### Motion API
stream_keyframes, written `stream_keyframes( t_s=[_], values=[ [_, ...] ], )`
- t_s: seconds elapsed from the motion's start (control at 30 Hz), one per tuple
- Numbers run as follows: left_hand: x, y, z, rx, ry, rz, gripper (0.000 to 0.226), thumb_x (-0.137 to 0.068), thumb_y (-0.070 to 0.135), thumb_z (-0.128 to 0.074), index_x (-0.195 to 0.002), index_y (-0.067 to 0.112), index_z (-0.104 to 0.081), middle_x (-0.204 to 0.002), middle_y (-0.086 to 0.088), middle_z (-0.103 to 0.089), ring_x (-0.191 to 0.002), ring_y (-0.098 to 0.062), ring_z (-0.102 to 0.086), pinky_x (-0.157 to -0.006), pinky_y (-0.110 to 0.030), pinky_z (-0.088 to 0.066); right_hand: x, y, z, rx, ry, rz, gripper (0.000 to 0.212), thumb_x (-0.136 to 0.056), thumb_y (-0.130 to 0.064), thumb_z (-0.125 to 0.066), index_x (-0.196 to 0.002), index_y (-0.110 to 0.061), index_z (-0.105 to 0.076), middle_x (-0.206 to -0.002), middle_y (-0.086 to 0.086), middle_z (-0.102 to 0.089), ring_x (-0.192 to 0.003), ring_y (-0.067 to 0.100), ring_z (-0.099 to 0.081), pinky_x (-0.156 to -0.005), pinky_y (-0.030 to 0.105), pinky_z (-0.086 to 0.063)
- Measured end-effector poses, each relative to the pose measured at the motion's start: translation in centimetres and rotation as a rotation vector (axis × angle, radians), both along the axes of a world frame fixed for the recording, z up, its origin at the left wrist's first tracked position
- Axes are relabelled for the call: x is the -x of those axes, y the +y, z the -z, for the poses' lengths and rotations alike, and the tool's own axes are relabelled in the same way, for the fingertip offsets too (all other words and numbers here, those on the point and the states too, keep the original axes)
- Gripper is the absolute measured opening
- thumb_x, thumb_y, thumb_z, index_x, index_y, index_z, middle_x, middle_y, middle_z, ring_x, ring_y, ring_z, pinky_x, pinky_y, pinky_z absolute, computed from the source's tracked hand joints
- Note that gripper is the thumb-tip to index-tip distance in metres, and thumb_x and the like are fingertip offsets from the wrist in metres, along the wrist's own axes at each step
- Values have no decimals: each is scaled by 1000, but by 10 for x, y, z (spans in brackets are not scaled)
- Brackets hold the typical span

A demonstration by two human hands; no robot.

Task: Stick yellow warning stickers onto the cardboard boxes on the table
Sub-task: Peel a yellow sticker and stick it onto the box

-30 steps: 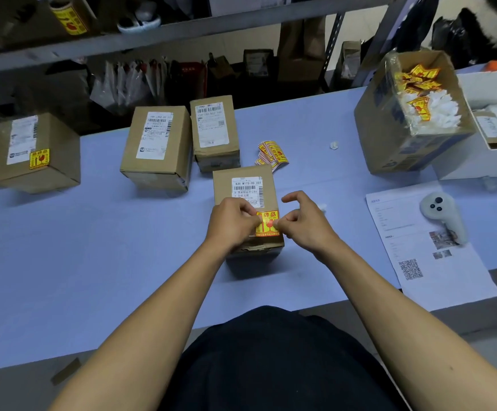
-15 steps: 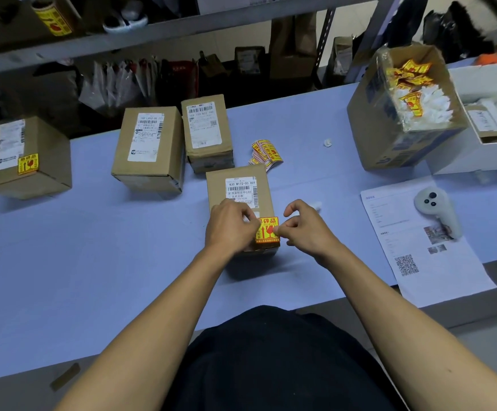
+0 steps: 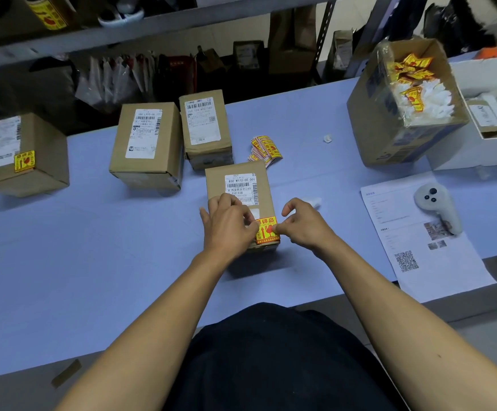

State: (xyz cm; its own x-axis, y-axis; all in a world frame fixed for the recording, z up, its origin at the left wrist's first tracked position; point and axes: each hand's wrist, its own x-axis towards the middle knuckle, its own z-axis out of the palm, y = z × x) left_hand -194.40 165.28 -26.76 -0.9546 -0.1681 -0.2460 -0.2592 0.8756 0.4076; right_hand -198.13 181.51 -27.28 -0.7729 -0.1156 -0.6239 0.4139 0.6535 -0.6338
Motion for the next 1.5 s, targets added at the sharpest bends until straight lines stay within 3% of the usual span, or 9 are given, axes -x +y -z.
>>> stream_keyframes(
  t_s=[0.23,0.5,0.63,0.77,0.97,1.07,1.2,1.3,1.5],
  values=[
    [1,2,-2,2,-38,-14,16,-86,34,-66,-91,21,-73,-114,1,-49,-122,-22,-36,-108,-57,-29,2,0,0,-60,16,-53,36,-81,-26,-81,-99,-18,-52,-99,11,-67,-81,22,-58,-59,29,-43],
    [3,3,-3,21,-59,-38,14,-82,36,-72,-85,24,-66,-115,2,-47,-124,-23,-36,-112,-62,-24,7,4,-3,-205,65,-150,41,-74,-44,-84,-87,-24,-50,-89,1,-63,-87,22,-63,-76,39,-53],
    [3,-5,4,-20,-40,-138,51,-73,48,-78,-112,26,-54,-129,-2,-40,-130,-27,-32,-108,-58,-31,-2,12,2,27,-28,-51,41,-82,-40,-79,-112,-19,-59,-99,2,-66,-95,20,-63,-74,32,-51],
    [-6,-4,13,-170,-79,-182,103,-77,53,-75,-155,20,-16,-164,-11,1,-151,-32,6,-119,-51,-13,-14,-2,15,174,-57,29,62,-94,-48,-59,-148,-22,-43,-137,2,-56,-127,20,-55,-106,43,-47],
    [-16,-11,20,-223,-123,-111,122,-76,64,-71,-157,17,7,-162,-5,28,-150,-26,21,-122,-43,-5,-30,-2,30,233,-32,-56,79,-83,-77,-48,-151,-40,-34,-144,-11,-54,-131,9,-51,-110,41,-43],
    [-18,-18,20,-200,-176,-57,136,-65,72,-74,-157,21,12,-160,-2,32,-150,-25,21,-122,-45,-7,-31,4,32,268,-97,-73,74,-88,-64,-58,-152,-43,-30,-145,-13,-53,-132,9,-51,-108,43,-44],
    [-19,-22,22,-254,-163,-48,136,-64,68,-78,-157,23,11,-160,0,33,-152,-25,16,-122,-43,-9,-26,6,32,278,-120,-50,89,-77,-71,-65,-153,-44,-27,-150,-8,-48,-134,15,-50,-109,48,-44],
    [-22,-27,23,-325,-93,-90,120,-77,58,-74,-158,24,8,-162,2,28,-153,-18,5,-120,-37,-19,-19,2,32,270,-96,11,78,-90,-55,-61,-156,-38,-22,-157,-1,-37,-139,21,-44,-113,46,-40],
    [-5,-40,33,-581,-120,-525,101,-87,50,-68,-158,24,-1,-166,0,-13,-150,-21,-21,-119,-40,-25,4,-18,39,266,-13,21,75,-97,-47,-56,-158,-34,-14,-155,-3,-38,-135,18,-48,-105,30,-41]
  ],
)
